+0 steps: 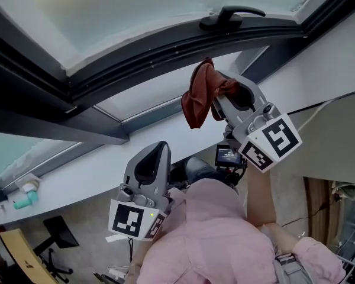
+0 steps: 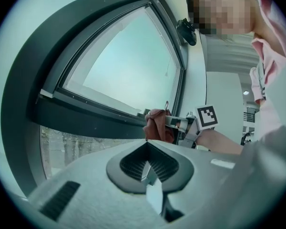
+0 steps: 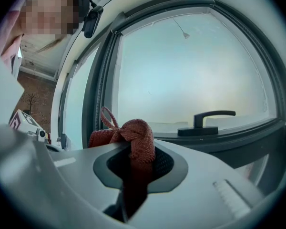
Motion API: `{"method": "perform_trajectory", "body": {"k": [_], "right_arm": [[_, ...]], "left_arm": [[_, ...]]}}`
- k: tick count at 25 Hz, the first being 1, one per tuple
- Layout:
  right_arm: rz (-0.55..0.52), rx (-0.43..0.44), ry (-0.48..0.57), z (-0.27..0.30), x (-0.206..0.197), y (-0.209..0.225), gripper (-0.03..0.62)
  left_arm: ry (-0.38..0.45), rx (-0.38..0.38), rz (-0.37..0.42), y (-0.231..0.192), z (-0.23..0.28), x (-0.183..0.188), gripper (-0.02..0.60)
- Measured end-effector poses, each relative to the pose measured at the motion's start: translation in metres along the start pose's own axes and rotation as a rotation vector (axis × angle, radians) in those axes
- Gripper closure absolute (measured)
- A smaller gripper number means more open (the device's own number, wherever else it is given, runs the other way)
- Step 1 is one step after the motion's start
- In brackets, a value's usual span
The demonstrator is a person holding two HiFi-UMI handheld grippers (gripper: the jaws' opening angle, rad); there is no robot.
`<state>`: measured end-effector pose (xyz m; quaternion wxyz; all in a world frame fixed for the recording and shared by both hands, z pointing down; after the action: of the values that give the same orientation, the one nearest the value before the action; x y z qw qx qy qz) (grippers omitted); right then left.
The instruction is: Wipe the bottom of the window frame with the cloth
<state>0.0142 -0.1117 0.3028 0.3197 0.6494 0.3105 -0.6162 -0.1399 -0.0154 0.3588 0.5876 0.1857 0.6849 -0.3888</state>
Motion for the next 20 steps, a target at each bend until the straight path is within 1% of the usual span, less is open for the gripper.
{"method": "perform_trajectory", "body": {"k": [3, 5, 11, 14, 20], "right_arm": [[-0.025, -0.019, -0.074, -0.010, -0.025, -0.008, 0.531], [-0.019, -0.034, -0.113, -0.017, -0.041, -0.012, 0.531], [0.002, -0.053, -0.200, -0.043, -0.063, -0.018, 0.531], [-0.009, -0.063, -0.221, -0.058, -0.065, -0.015, 0.531], [-0.016, -0.071, -0.211, -0.081, -0.058, -0.002, 0.531]], "left_arm": [[-0.017, 0.019, -0.002, 0.002, 0.001, -0.004, 0.584], [-0.029, 0.031, -0.008, 0.003, 0.002, -0.006, 0.583], [-0.035, 0.055, -0.005, 0.011, 0.013, -0.007, 0.584], [-0.034, 0.054, -0.002, 0.020, 0.020, -0.009, 0.584], [-0.046, 0.045, 0.019, 0.048, 0.028, -0.014, 0.584]]}}
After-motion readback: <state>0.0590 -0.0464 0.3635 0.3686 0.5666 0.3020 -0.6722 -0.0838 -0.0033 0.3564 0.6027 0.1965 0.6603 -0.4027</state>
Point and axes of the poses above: the fingertips, and each gripper's own axes: z forward along the fingers, y to its right, x out of its top, the point moved 4 cm from there along -z, backward along the fingers, and after that the axes turned 5 degrees about y, right-handed, at the moved point
